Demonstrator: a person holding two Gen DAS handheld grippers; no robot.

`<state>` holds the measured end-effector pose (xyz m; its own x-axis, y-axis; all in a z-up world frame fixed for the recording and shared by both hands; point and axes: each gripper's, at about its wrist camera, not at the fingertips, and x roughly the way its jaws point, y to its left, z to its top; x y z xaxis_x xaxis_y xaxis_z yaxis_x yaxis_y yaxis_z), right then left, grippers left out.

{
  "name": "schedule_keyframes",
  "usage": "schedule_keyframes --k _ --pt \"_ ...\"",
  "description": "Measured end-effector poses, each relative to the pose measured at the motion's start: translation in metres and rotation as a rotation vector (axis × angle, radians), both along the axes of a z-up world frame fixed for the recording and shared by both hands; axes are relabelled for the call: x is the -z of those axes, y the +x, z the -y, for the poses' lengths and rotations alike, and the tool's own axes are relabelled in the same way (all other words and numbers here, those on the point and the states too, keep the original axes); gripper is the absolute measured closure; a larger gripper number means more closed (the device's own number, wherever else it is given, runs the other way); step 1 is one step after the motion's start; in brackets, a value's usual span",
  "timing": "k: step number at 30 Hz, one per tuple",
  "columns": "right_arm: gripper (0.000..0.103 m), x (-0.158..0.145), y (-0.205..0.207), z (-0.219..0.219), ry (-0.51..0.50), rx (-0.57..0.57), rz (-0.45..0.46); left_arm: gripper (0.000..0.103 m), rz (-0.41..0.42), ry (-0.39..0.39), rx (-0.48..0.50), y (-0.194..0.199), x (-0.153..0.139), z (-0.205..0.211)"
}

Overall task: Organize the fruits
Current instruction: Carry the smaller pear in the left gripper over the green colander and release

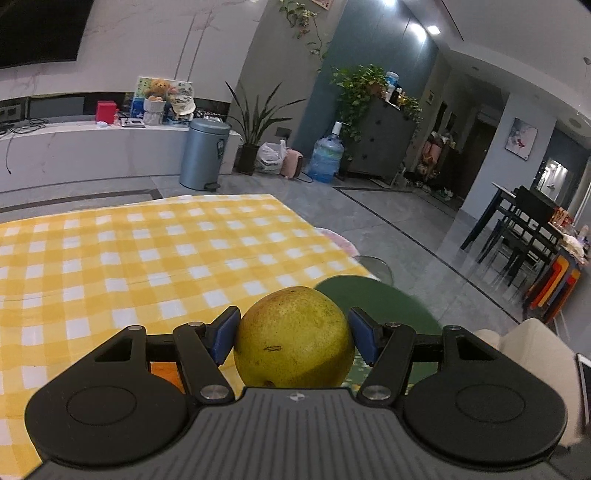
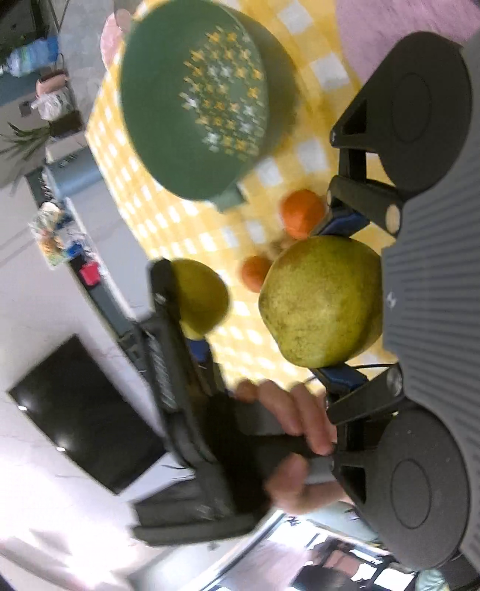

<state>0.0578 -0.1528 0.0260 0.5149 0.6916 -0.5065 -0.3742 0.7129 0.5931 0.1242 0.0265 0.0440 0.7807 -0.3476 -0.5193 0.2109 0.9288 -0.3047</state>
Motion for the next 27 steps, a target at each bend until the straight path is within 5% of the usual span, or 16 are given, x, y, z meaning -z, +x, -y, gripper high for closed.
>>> schedule_keyframes --k 7,12,19,27 --pt "0.038 -0.017 0.01 0.06 -0.038 0.258 0.148 0.03 -0.06 -0.076 0.107 0.02 0.001 0.031" --pt "0.038 -0.007 0.026 0.1 -0.033 0.393 0.127 0.03 -0.17 -0.096 0.207 0.05 0.02 0.067" --pt "0.038 0.011 0.031 0.136 0.043 0.463 0.075 0.03 -0.278 0.088 0.206 0.099 0.048 0.122" --pt "0.038 0.015 0.027 0.153 0.096 0.465 0.103 0.03 -0.386 0.274 0.087 0.127 0.083 0.152"
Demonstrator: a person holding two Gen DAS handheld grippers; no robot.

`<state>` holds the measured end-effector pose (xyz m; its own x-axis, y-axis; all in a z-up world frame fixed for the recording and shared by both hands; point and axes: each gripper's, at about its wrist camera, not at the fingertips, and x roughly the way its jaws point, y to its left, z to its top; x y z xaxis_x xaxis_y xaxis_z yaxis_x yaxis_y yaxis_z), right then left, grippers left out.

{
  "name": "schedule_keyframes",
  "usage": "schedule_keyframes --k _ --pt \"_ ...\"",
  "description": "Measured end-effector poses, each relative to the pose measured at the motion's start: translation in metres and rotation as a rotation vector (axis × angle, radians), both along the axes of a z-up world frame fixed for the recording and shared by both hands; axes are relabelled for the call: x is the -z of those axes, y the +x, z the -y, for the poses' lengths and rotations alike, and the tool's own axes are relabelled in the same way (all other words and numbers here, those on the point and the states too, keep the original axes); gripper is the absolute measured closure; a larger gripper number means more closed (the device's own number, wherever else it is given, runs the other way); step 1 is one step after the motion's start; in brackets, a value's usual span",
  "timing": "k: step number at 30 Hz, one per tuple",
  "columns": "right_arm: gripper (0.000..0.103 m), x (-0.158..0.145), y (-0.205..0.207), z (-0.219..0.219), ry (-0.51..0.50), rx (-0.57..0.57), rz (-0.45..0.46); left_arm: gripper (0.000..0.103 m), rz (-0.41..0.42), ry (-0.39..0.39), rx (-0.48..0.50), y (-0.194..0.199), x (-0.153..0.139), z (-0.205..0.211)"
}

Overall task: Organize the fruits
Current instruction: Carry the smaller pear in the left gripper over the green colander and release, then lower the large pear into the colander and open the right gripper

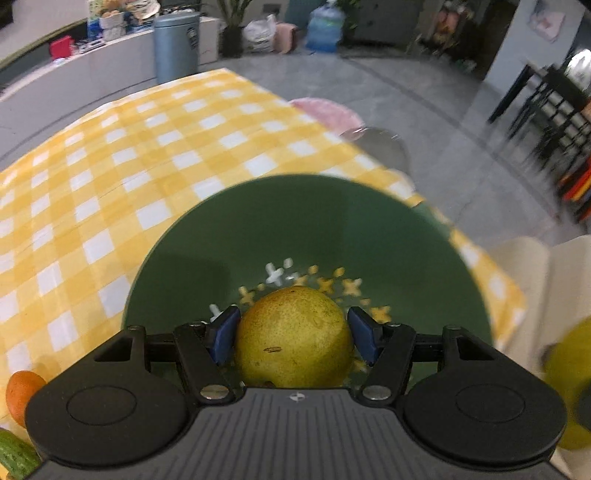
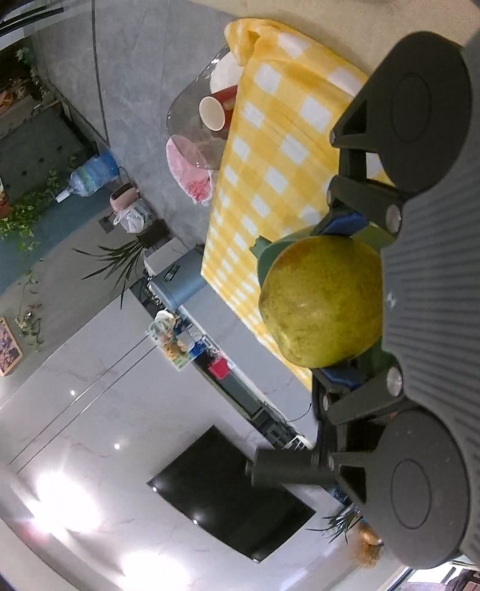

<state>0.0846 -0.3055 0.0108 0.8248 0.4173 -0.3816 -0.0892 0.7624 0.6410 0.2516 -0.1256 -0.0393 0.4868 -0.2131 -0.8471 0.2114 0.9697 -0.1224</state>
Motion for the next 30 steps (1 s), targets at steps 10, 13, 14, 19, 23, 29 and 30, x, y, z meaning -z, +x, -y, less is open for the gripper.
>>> schedule_keyframes --k 10,13,14,19,23,29,30 --pt "0.038 0.007 -0.007 0.014 0.029 0.016 -0.02 0.025 -0.057 0.1 -0.048 0.009 0.007 0.012" --pt "0.038 0.005 -0.009 0.015 0.019 0.014 -0.021 0.025 -0.064 0.105 -0.037 0.01 0.006 0.013" --pt "0.038 0.004 -0.01 0.015 0.014 0.011 -0.02 0.025 -0.063 0.096 -0.03 0.009 0.005 0.012" --pt "0.038 -0.001 -0.008 0.013 -0.016 -0.017 -0.024 0.023 0.069 -0.009 -0.007 -0.02 -0.024 -0.009" --pt "0.038 -0.003 0.003 0.001 -0.113 -0.096 -0.042 0.018 0.234 -0.216 0.006 -0.062 -0.052 -0.058" --pt "0.038 -0.017 0.029 -0.03 -0.335 -0.277 0.016 0.016 0.321 -0.37 -0.077 -0.117 -0.066 -0.123" --pt "0.038 -0.02 0.034 -0.035 -0.364 -0.306 0.026 0.016 0.325 -0.361 -0.095 -0.125 -0.066 -0.129"
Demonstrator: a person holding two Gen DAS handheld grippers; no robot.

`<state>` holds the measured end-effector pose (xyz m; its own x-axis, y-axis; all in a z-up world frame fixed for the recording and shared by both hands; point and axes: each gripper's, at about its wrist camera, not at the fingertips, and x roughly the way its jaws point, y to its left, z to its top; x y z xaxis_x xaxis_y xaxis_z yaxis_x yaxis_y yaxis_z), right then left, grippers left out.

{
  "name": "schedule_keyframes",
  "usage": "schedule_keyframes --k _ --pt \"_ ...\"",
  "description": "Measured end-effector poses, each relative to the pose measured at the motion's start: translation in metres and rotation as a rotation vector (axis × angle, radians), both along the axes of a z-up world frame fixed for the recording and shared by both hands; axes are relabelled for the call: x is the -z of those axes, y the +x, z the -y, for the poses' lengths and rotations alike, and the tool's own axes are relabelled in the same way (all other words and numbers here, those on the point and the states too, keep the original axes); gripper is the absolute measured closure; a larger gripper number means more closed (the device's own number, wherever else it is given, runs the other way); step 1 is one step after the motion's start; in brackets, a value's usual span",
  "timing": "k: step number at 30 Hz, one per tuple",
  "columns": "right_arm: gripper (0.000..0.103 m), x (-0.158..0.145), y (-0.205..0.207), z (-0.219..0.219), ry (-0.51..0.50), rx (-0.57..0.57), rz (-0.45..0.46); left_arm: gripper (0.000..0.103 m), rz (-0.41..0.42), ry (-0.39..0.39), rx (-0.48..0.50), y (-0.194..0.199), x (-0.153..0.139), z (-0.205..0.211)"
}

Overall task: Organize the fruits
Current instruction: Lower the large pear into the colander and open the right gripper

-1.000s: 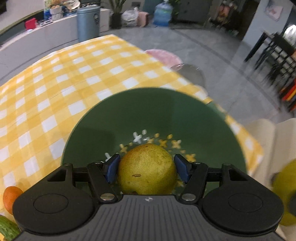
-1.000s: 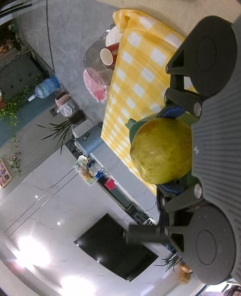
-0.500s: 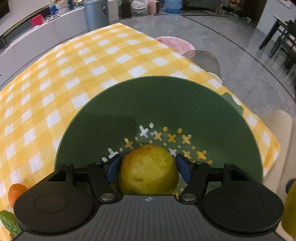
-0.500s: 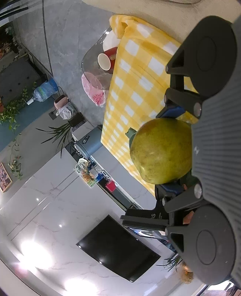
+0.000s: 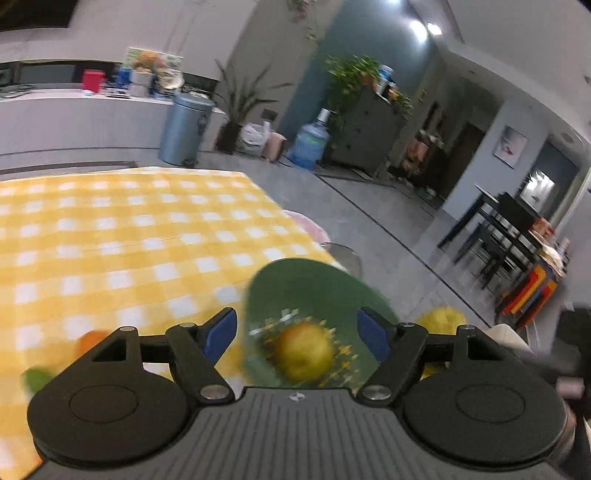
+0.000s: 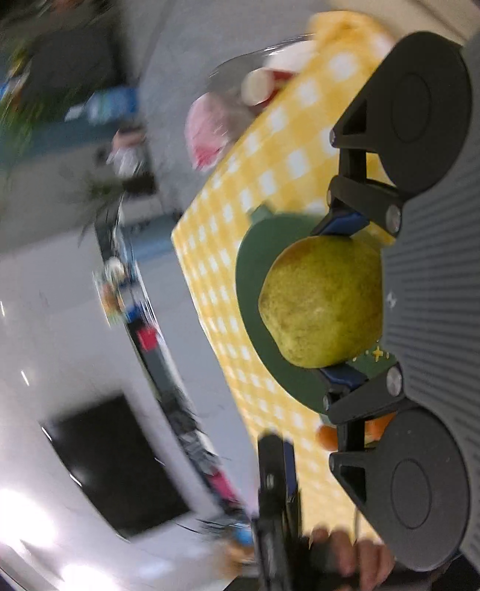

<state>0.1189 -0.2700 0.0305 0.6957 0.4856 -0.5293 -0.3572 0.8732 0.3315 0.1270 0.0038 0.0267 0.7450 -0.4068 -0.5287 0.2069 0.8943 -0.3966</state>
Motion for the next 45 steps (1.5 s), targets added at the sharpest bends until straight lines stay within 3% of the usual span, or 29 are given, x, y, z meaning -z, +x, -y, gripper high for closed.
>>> schedule_keyframes --k 3,6,18,21,25,28,31,34,37,41,43,45 --pt "0.038 -0.002 0.03 -0.014 -0.058 -0.03 -0.102 0.016 -0.009 0.026 -0.064 -0.016 0.005 -0.015" --pt "0.038 0.003 0.058 -0.033 -0.192 -0.061 -0.226 0.016 -0.037 0.042 -0.081 -0.026 0.015 -0.023" --pt "0.039 0.018 0.069 -0.113 -0.657 -0.454 -0.391 0.015 -0.1 0.001 -0.114 -0.053 0.03 -0.068" --pt "0.038 0.024 0.085 -0.122 -0.664 -0.495 -0.498 0.015 -0.098 -0.013 -0.131 -0.061 0.031 -0.079" --pt "0.038 0.029 0.104 -0.128 -0.581 -0.487 -0.589 0.015 -0.105 -0.044 -0.155 -0.063 0.034 -0.091" --pt "0.039 0.032 0.107 -0.13 -0.559 -0.408 -0.589 0.015 -0.104 -0.051 -0.165 -0.068 0.034 -0.097" --pt "0.039 0.031 0.105 -0.129 -0.582 -0.342 -0.519 0.015 -0.107 -0.058 -0.17 -0.072 0.036 -0.101" --pt "0.039 0.042 0.104 -0.131 -0.578 -0.361 -0.576 0.015 -0.121 -0.067 -0.175 -0.07 0.039 -0.105" --pt "0.039 0.052 0.109 -0.126 -0.505 -0.348 -0.661 0.015 -0.143 -0.072 -0.177 -0.068 0.042 -0.105" --pt "0.038 0.054 0.113 -0.124 -0.502 -0.338 -0.691 0.015 -0.146 -0.064 -0.172 -0.07 0.041 -0.103" --pt "0.036 0.055 0.114 -0.122 -0.492 -0.33 -0.711 0.015 -0.153 -0.063 -0.176 -0.07 0.042 -0.103" --pt "0.027 0.051 0.113 -0.12 -0.47 -0.329 -0.702 0.015 -0.158 -0.063 -0.176 -0.07 0.042 -0.103"
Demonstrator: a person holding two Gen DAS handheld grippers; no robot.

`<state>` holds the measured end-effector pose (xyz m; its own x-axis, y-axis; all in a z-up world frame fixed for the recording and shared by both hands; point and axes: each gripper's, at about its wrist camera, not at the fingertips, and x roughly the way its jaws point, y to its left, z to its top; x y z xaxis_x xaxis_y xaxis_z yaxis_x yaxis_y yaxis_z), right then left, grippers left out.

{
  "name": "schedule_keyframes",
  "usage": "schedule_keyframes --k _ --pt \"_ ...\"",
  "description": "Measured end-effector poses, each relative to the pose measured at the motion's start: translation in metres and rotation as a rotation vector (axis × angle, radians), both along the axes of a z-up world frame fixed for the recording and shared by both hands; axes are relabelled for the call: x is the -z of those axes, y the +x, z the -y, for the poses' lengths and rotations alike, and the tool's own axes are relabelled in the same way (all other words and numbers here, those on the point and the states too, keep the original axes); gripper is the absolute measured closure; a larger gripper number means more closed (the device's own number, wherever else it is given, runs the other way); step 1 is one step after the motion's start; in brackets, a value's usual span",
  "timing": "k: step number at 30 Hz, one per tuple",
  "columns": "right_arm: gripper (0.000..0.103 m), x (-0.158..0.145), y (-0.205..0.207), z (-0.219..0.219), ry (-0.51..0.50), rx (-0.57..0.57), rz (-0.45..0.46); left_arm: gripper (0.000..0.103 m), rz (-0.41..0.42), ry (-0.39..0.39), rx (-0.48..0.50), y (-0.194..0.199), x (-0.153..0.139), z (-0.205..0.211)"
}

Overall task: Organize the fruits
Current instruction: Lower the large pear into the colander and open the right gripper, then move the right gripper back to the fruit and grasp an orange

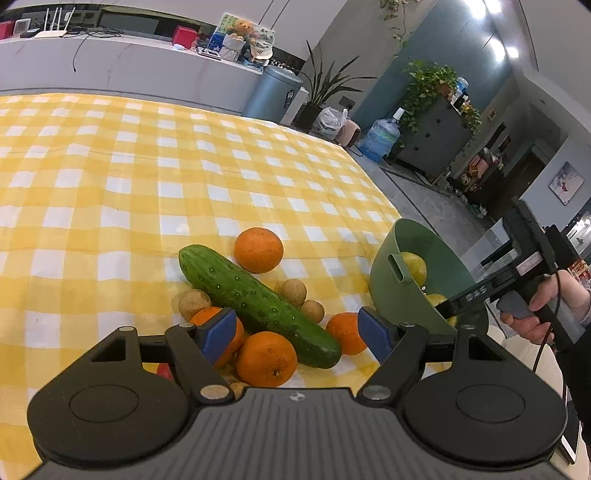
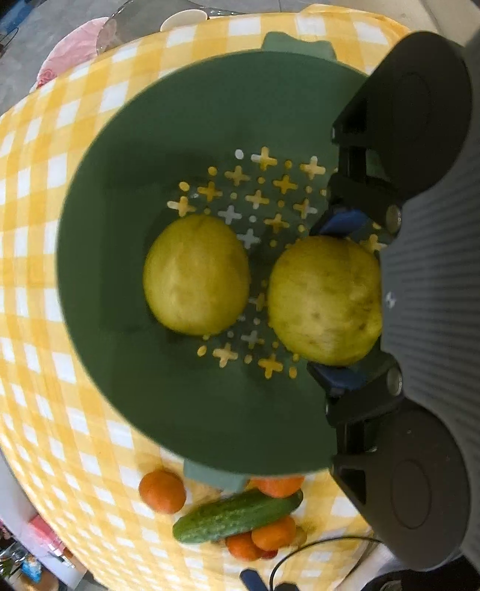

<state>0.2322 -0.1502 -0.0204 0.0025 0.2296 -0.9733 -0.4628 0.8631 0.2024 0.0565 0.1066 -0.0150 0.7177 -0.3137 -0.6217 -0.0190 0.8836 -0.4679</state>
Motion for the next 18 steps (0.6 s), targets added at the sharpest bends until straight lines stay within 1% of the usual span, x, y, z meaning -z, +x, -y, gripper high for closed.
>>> schedule_keyframes --k 3,8,10,13,16,18 --pt "0.023 -0.013 -0.003 0.004 0.011 0.013 0.035 0.015 0.0 0.004 0.002 -0.001 -0.002 0.002" --pt "0.023 -0.032 -0.01 0.009 0.002 0.043 0.082 0.015 -0.024 0.013 -0.015 -0.001 -0.004 0.004" --pt "0.023 -0.046 -0.016 0.01 0.013 0.052 0.099 0.015 -0.034 0.03 -0.021 -0.001 -0.007 0.005" --pt "0.023 -0.06 -0.023 0.013 0.046 0.07 0.12 0.015 -0.037 0.047 -0.032 -0.003 -0.016 0.006" --pt "0.022 -0.078 -0.035 0.005 0.086 0.082 0.164 0.015 -0.048 0.043 -0.058 -0.006 -0.025 0.002" --pt "0.015 -0.092 -0.044 -0.001 0.141 0.1 0.208 0.015 -0.057 0.05 -0.085 -0.008 -0.03 0.0"
